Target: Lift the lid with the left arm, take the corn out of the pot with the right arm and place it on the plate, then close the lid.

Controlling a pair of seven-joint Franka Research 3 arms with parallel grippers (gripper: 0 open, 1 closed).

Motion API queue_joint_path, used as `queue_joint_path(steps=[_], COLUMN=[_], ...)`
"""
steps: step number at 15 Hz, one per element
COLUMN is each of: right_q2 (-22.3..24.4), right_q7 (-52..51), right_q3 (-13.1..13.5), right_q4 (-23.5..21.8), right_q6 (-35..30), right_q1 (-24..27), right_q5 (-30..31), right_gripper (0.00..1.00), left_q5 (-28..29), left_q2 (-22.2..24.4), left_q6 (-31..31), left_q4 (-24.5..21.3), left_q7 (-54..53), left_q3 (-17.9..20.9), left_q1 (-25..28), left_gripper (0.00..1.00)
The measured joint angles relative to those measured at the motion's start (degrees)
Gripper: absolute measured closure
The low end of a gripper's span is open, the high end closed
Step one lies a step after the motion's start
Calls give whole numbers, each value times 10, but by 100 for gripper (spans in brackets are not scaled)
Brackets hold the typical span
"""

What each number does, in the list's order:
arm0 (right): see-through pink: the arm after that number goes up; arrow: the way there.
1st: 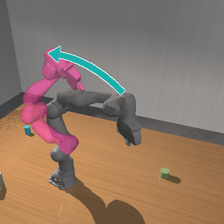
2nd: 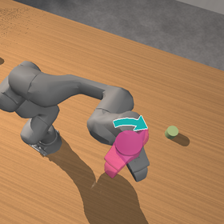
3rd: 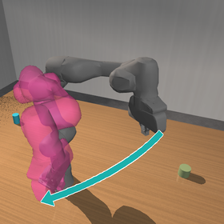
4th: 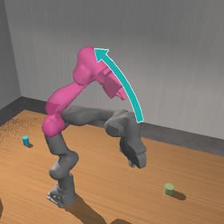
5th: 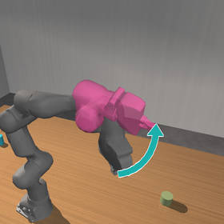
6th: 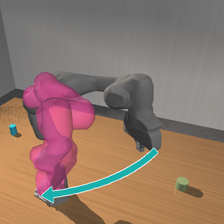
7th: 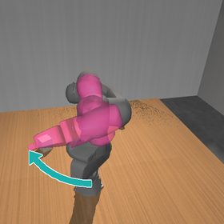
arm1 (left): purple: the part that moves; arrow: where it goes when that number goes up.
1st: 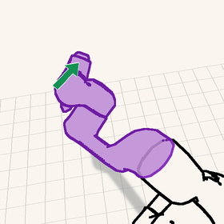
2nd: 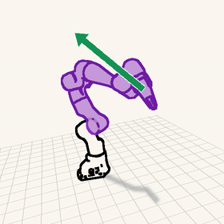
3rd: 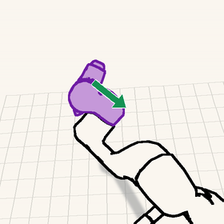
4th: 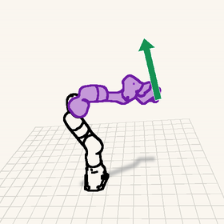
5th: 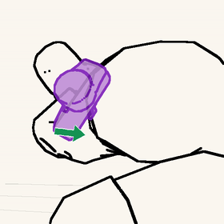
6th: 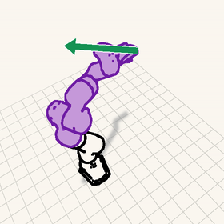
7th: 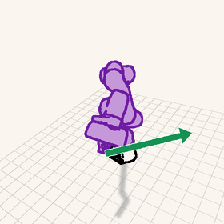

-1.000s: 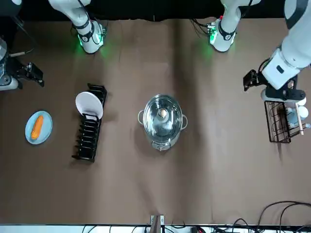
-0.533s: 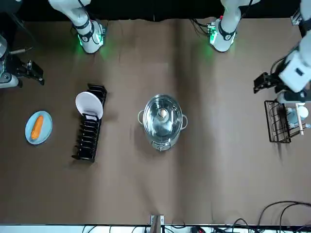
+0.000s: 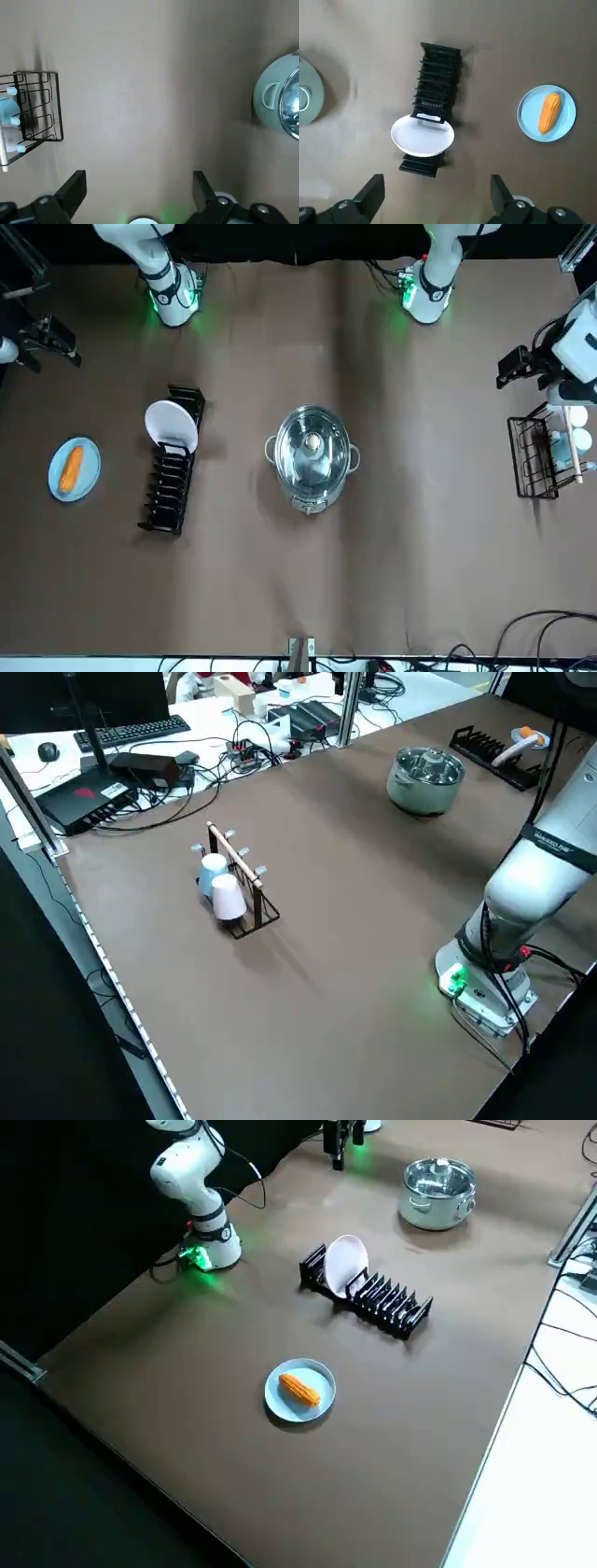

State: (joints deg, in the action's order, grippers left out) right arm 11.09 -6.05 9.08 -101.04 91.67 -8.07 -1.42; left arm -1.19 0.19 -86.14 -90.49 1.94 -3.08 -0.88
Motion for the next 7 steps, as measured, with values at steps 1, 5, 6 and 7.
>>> queue_joint_path(steps=[1, 5, 6, 7], right_q2=[0, 0, 0, -1], right_q7=[0, 0, 0, 0], right_q3=[1, 3, 3, 3], right_q4=[-1, 1, 6, 15], right_q6=[5, 26, 29, 30], right_q1=[4, 22, 25, 28], right_q5=[0, -3, -3, -3], right_gripper=[0, 0, 0, 0], left_q5=[3, 32, 33, 33], left_q2=[-1, -6, -7, -8], left_q6=[-1, -14, -14, -15], left_q4=[-1, -2, -2, -2], left_q7=[0, -1, 2, 4], left_q3=[-2, -47, -55, -58], left_q1=[-1, 8, 9, 9], left_gripper=[0, 0, 0, 0])
